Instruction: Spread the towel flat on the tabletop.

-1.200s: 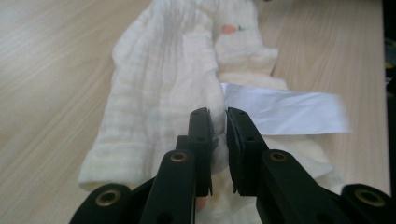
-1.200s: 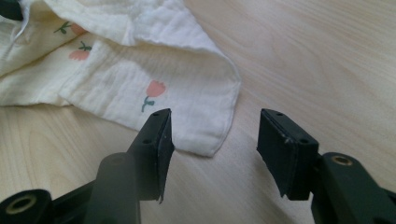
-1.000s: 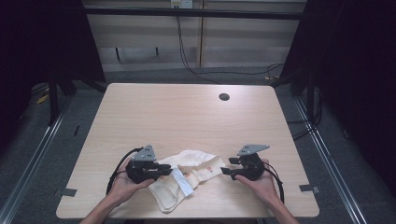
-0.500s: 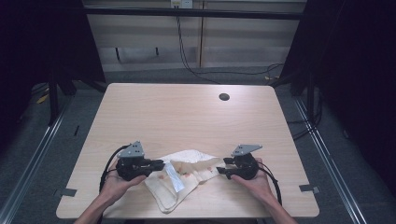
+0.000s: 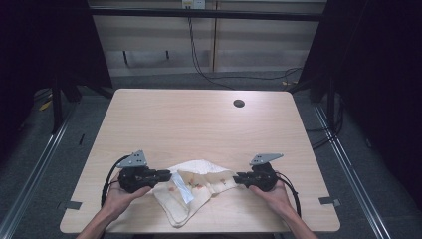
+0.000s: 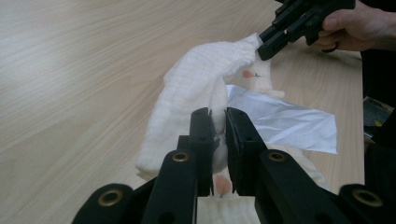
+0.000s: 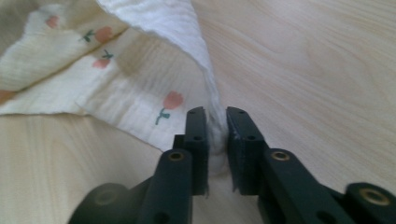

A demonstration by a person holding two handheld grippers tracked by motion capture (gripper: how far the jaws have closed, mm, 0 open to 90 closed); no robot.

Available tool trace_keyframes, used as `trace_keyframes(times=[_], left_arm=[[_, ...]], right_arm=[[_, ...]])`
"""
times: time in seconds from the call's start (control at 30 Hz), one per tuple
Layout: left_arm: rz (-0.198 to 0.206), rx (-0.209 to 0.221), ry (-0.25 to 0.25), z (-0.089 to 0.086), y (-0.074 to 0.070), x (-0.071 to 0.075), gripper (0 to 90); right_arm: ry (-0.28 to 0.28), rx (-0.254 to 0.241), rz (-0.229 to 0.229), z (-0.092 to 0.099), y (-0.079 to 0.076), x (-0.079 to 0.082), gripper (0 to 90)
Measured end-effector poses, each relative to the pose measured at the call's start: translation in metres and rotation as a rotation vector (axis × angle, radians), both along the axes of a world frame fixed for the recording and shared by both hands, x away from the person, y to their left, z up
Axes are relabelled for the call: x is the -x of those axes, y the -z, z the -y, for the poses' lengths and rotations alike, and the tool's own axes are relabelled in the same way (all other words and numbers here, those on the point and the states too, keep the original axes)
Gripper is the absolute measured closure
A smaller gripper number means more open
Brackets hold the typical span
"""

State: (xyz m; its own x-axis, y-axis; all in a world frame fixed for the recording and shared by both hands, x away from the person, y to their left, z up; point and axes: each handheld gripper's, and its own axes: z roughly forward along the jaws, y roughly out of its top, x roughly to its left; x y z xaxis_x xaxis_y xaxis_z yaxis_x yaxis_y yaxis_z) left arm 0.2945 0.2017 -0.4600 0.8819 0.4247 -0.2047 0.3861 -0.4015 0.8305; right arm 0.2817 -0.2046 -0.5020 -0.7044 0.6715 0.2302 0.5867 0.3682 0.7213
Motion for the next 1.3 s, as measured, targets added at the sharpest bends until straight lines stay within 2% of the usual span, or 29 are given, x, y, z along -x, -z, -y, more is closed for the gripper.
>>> trace_keyframes(times=[0.1, 0.23, 0.37, 0.5, 0.9, 1.07, 1.1, 1.3], left_arm=[[0.003, 0.001, -0.003, -0.001, -0.001, 0.000, 82.5], [0.006, -0.004, 0.001, -0.001, -0.002, 0.001, 83.3], [0.026, -0.009, 0.012, 0.002, -0.008, 0.003, 83.4], [0.045, 0.006, 0.007, -0.001, -0.016, 0.003, 83.4], [0.074, 0.047, -0.004, -0.003, -0.034, 0.000, 83.4], [0.103, 0.070, -0.017, -0.004, -0.047, -0.003, 83.4], [0.114, 0.064, -0.018, -0.005, -0.050, -0.003, 83.3], [0.125, 0.086, -0.012, -0.007, -0.060, -0.001, 83.7]], right_arm=[[-0.004, -0.027, -0.007, 0.002, -0.003, 0.000, 84.8], [-0.001, -0.103, 0.012, 0.010, -0.019, -0.003, 86.4], [-0.019, -0.144, 0.036, 0.013, -0.035, -0.003, 87.3], [-0.048, -0.147, 0.064, 0.014, -0.050, -0.002, 87.3], [-0.065, -0.172, 0.144, 0.018, -0.083, -0.011, 88.0], [-0.089, -0.178, 0.173, 0.018, -0.098, -0.013, 87.9], [-0.088, -0.173, 0.179, 0.018, -0.101, -0.013, 87.9], [-0.097, -0.213, 0.212, 0.020, -0.116, -0.015, 88.1]])
